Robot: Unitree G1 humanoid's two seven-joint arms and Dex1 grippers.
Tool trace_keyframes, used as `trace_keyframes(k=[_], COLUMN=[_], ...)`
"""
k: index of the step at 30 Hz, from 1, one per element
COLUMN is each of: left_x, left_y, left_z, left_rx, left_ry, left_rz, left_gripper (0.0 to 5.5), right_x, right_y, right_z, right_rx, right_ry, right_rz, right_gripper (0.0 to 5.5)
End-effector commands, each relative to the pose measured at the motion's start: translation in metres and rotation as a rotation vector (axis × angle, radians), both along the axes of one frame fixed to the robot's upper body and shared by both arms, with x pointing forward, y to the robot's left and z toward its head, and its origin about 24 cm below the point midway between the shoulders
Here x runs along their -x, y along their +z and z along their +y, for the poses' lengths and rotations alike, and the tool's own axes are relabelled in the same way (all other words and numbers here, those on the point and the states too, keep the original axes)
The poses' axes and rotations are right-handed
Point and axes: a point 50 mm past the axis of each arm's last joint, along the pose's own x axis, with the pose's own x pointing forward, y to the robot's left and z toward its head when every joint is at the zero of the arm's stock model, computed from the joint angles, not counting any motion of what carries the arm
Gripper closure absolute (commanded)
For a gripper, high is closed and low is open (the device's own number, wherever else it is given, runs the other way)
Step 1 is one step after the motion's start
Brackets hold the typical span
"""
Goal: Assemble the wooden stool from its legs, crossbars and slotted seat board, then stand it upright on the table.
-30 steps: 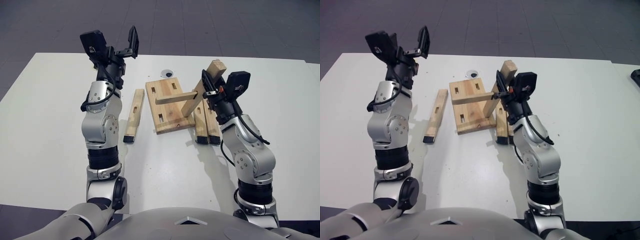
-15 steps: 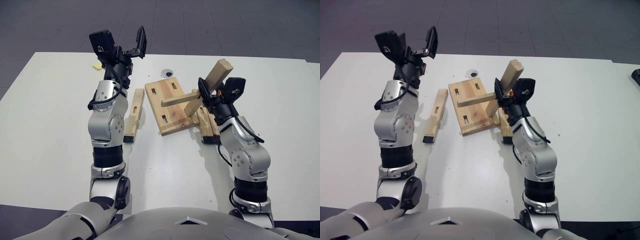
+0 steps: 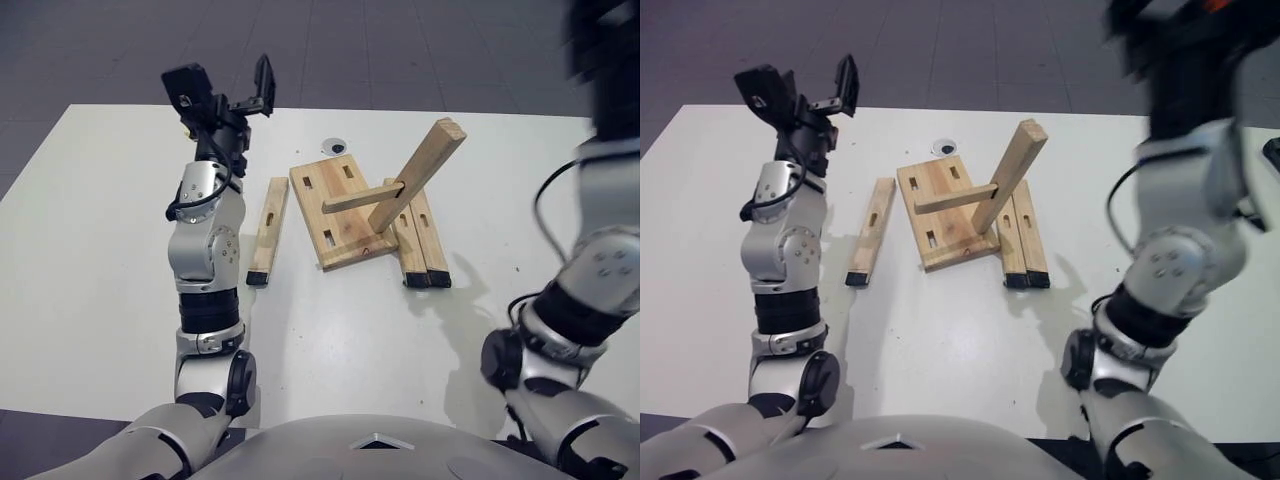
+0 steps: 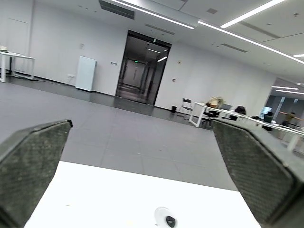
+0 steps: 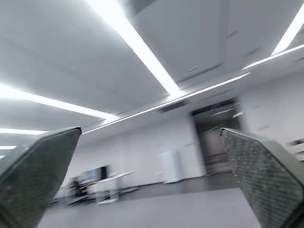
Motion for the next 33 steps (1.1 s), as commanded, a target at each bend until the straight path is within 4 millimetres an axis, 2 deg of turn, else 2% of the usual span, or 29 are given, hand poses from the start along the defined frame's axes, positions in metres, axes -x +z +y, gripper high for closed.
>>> trace_keyframes(k=[1, 3, 5, 7, 11, 16, 19, 28, 33], left_x=[0.000, 0.001, 0.003, 0.005, 0.006, 0.007, 0.007, 0.008, 0.007], left_y=[0.018, 0.020, 0.019, 0.015, 0.007, 0.004, 0.002, -0.001, -0.002], left_z=[0.016, 0.020, 0.018, 0.014, 0.002, -0.010, -0.012, -0.010, -0.010], left_rx=[-0.015, -0.021, -0.028, -0.028, -0.018, -0.012, -0.018, -0.039, -0.043], left_ry=[0.068, 0.077, 0.072, 0.063, 0.037, 0.008, 0.009, 0.023, 0.031], left_rz=[-0.056, -0.060, -0.056, -0.041, -0.014, -0.002, 0.008, 0.029, 0.035], left_gripper=[0.10, 0.10, 0.10, 0.10, 0.10, 0.10, 0.10, 0.10, 0.10], right_x=[-0.023, -0.010, 0.004, 0.014, 0.025, 0.028, 0.025, 0.021, 0.018], right_y=[-0.106, -0.149, -0.179, -0.199, -0.224, -0.238, -0.243, -0.245, -0.241], right_z=[-0.016, -0.011, -0.005, 0.005, 0.021, 0.030, 0.026, 0.002, 0.010], right_rx=[0.236, 0.235, 0.201, 0.148, 0.181, 0.236, 0.278, 0.386, 0.444], right_ry=[-0.215, -0.166, -0.107, -0.032, 0.050, 0.088, 0.048, -0.058, 0.002], right_rz=[0.553, 0.710, 0.822, 0.904, 1.020, 1.096, 1.134, 1.183, 1.158], right_gripper=[0.12, 0.12, 0.12, 0.12, 0.12, 0.12, 0.12, 0.12, 0.12])
